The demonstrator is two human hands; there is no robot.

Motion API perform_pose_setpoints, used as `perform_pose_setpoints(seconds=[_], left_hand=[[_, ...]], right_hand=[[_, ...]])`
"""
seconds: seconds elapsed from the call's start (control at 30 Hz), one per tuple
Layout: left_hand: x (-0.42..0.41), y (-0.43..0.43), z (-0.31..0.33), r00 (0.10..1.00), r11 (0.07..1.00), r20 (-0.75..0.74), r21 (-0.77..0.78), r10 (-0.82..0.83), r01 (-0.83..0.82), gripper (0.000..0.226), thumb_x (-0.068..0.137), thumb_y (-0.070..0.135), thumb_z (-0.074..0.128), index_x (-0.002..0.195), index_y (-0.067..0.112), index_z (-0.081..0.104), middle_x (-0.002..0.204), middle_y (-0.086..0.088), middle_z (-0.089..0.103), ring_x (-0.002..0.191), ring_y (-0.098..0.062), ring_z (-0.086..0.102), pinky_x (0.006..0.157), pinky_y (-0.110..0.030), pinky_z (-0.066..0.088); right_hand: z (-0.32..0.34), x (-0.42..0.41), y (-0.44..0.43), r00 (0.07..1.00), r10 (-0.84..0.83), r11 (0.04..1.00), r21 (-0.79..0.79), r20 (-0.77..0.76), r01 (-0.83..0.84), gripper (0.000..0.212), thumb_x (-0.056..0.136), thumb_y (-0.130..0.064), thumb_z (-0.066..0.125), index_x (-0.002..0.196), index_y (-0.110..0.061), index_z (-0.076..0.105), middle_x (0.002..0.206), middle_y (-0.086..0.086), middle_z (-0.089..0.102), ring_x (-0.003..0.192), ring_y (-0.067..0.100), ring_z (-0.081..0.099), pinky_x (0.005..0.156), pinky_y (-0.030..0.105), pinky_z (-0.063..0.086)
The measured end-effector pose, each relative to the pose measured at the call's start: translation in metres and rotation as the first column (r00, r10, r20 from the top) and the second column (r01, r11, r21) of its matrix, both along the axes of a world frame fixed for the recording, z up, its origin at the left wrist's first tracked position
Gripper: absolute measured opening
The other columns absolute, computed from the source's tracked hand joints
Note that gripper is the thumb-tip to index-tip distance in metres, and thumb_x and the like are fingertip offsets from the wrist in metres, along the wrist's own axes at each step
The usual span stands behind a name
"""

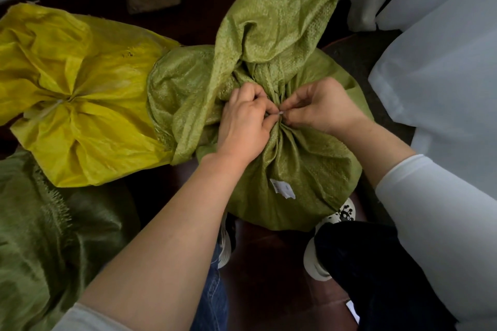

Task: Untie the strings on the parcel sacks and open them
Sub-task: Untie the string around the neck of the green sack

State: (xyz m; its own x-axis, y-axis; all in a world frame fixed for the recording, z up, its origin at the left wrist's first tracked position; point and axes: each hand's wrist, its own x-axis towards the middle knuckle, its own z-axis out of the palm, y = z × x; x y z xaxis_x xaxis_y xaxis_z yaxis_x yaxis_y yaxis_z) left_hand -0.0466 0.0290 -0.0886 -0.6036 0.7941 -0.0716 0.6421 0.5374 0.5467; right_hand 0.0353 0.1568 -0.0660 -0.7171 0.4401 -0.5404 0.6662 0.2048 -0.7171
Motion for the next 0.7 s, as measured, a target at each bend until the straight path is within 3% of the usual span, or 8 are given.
perform_pose_setpoints(seconds=[0.07,0.13,0.23,0.3,0.5,0.57,0.63,0.7], left_hand=[[0.002,0.000,0.000,1.000,1.000,0.000,-0.014,0.001,-0.001,0.013,0.081,0.017,0.068,0.089,0.007,0.070,0.102,-0.010,0.053,0.102,-0.028,0.049,0.088,-0.043,0.044],[0.003,0.000,0.000,1.000,1.000,-0.002,-0.023,0.000,0.000,0.015,0.081,0.018,0.068,0.090,0.007,0.070,0.103,-0.010,0.052,0.103,-0.028,0.048,0.089,-0.042,0.043],[0.004,0.002,-0.001,1.000,0.999,-0.024,-0.050,-0.014,0.012,0.015,0.083,0.019,0.066,0.093,0.008,0.070,0.104,-0.009,0.051,0.104,-0.027,0.047,0.090,-0.041,0.043],[0.005,0.005,-0.002,0.999,0.997,-0.034,-0.078,-0.015,0.012,0.016,0.084,0.019,0.064,0.094,0.008,0.069,0.105,-0.008,0.050,0.104,-0.027,0.046,0.090,-0.042,0.042],[0.008,0.007,-0.008,0.998,0.994,-0.056,-0.106,-0.006,0.000,0.017,0.084,0.018,0.063,0.095,0.006,0.068,0.106,-0.009,0.050,0.104,-0.027,0.044,0.089,-0.042,0.042],[0.008,0.008,-0.009,0.998,0.997,0.030,-0.059,0.056,-0.054,0.015,0.083,0.016,0.065,0.093,0.006,0.070,0.103,-0.008,0.050,0.104,-0.026,0.045,0.090,-0.039,0.041],[0.003,0.010,-0.003,0.950,0.980,0.262,0.059,0.169,-0.190,0.012,0.081,0.014,0.068,0.090,0.005,0.071,0.097,0.000,0.045,0.103,-0.020,0.046,0.094,-0.027,0.040],[-0.001,0.011,0.007,0.839,0.947,0.502,0.106,0.211,-0.302,0.010,0.080,0.010,0.069,0.089,0.006,0.070,0.091,0.010,0.041,0.097,-0.006,0.045,0.091,-0.006,0.034]], right_hand=[[0.002,-0.001,-0.002,0.989,0.150,0.960,0.236,0.014,-0.149,0.017,0.076,-0.007,0.071,0.092,-0.008,0.074,0.085,0.001,0.068,0.077,0.011,0.061,0.072,0.019,0.047],[0.006,-0.002,-0.002,0.969,0.248,0.909,0.343,0.015,-0.238,0.018,0.079,-0.011,0.068,0.096,-0.009,0.074,0.089,0.002,0.070,0.082,0.013,0.061,0.072,0.016,0.041],[0.005,-0.007,-0.007,0.947,0.311,0.811,0.498,0.077,-0.307,0.018,0.080,-0.012,0.061,0.093,-0.011,0.074,0.095,0.011,0.071,0.092,0.028,0.064,0.080,0.032,0.051],[0.004,-0.009,-0.012,0.954,0.265,0.770,0.564,0.141,-0.298,0.020,0.081,-0.014,0.058,0.094,-0.012,0.073,0.096,0.012,0.069,0.093,0.032,0.062,0.080,0.037,0.052],[0.001,-0.010,-0.022,0.944,0.205,0.735,0.596,0.258,-0.323,0.021,0.087,-0.016,0.053,0.100,-0.005,0.066,0.099,0.015,0.064,0.094,0.033,0.059,0.072,0.034,0.044],[0.002,-0.010,-0.017,0.968,0.153,0.829,0.507,0.198,-0.235,0.019,0.083,-0.013,0.056,0.094,-0.004,0.068,0.087,0.014,0.067,0.083,0.031,0.063,0.069,0.032,0.048],[0.008,-0.009,-0.004,0.995,-0.066,0.994,0.088,0.081,0.059,0.007,0.082,-0.003,0.062,0.083,0.000,0.068,0.063,0.009,0.066,0.056,0.020,0.064,0.056,0.028,0.055],[0.013,-0.005,0.006,0.952,-0.305,0.897,-0.326,0.034,0.299,0.005,0.078,0.006,0.065,0.075,0.003,0.065,0.046,0.004,0.061,0.038,0.011,0.057,0.040,0.019,0.050]])
